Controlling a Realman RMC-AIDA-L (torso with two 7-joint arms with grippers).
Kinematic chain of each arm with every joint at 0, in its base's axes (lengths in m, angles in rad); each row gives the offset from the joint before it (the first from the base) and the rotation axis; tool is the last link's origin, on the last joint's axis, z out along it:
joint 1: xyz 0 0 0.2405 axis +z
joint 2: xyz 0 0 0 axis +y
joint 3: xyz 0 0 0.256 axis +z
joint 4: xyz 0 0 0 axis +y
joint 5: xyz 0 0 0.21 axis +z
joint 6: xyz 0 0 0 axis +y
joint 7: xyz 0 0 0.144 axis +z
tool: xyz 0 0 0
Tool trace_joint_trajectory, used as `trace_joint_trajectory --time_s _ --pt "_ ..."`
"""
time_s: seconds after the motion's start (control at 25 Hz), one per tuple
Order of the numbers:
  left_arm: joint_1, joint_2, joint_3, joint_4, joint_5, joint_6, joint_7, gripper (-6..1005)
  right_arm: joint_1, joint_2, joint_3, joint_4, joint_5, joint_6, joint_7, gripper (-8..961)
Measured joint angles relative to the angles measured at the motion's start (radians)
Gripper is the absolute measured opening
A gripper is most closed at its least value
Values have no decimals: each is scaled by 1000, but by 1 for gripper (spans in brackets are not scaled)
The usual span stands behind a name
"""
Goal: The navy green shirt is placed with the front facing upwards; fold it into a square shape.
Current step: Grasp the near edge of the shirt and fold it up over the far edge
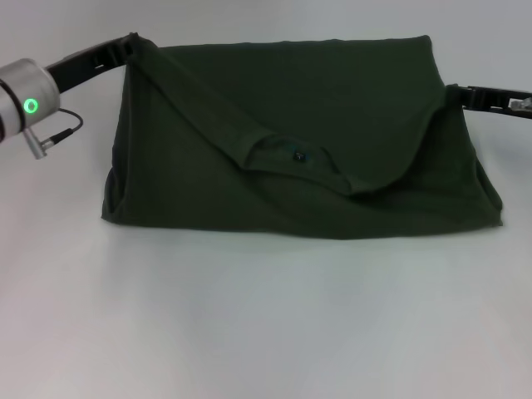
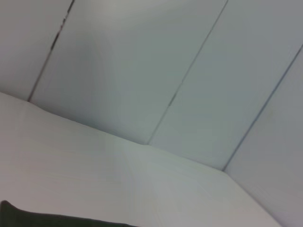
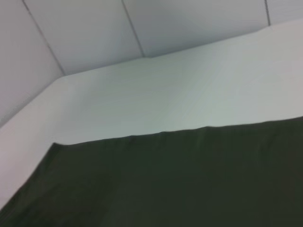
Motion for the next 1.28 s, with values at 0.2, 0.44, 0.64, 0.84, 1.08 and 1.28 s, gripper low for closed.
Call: trace_joint_trajectory --time_s 0.2,0.44,0.64,0.84,1.08,1.28 --pt "-22 -35 0 -16 -48 -95 110 87 16 23 -1 14 33 105 -52 35" --pt "-26 -51 -1 -36 -109 -148 186 99 12 27 -2 43 104 166 -118 44" --pt "-27 -52 0 -39 -130 -163 196 109 13 23 -3 59 105 171 -123 58" --pt "-26 -56 -3 -49 -140 -172 213 119 14 22 -4 85 105 192 -132 72" --pt "-25 -58 -3 -74 -141 -186 222 131 16 27 -11 105 105 222 -141 88" --pt "-20 -64 -2 -87 -141 -198 237 141 17 34 -13 127 105 250 -152 102"
